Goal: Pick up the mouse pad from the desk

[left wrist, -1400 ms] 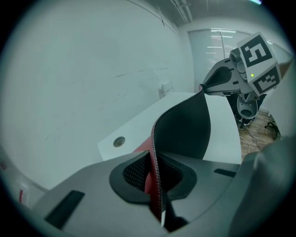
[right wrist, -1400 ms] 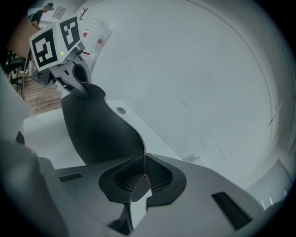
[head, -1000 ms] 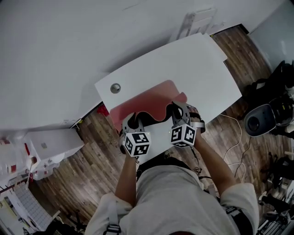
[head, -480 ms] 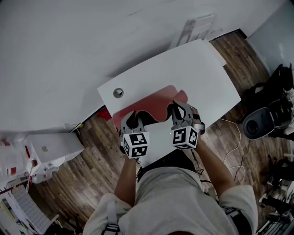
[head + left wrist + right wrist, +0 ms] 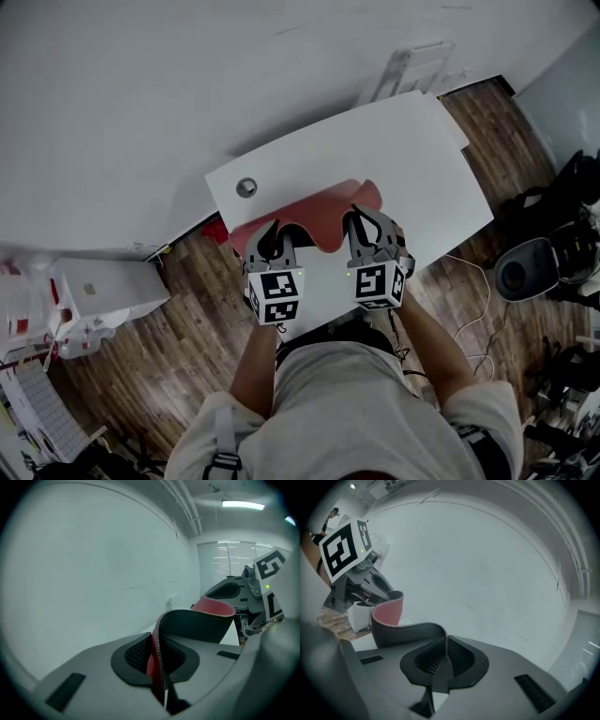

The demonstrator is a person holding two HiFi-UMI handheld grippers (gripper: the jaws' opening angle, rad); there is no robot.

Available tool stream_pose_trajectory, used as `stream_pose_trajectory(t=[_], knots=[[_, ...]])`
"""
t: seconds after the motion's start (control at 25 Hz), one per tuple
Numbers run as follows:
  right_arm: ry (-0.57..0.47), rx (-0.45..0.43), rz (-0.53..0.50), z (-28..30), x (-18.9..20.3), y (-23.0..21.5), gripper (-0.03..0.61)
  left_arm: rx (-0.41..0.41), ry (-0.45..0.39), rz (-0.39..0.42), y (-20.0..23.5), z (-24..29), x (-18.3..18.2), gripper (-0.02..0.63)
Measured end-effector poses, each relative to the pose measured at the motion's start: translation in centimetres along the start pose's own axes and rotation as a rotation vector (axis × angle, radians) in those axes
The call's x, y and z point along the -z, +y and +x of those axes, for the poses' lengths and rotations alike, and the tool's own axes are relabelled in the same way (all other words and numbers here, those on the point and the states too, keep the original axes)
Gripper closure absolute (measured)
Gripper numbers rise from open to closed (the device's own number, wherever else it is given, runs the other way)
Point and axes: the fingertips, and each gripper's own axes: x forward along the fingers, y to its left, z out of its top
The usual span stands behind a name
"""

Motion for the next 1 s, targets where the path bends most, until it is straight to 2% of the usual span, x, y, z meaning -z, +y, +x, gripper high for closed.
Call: stream_pose_trajectory(t=[0.24,0.44,0.8,1.0], knots=[[-0.083,-0.027,0.036,-1.0,-1.2,-0.3,0.528,-0.070,-0.032,-0.027,0.3,-0.8,-1.4,0.584],[-0.146,-0.024,0.083,-2.1,-2.3,-0.9,0.528,-0.104,-0.080,-0.015,-0.5,-2.4,-3.2,0.584],[-0.310,-0.006,0.140,-4.1,-6.9,-2.9,0.528,-0.184,-0.215,0.009,0.8,-5.6,-9.6,0.584],[-0.364,-0.002,0.156,-5.4,-8.8,-3.9,0.528,-0.172,-0.290,0.009,0.2,-7.2,-12.6,0.584]])
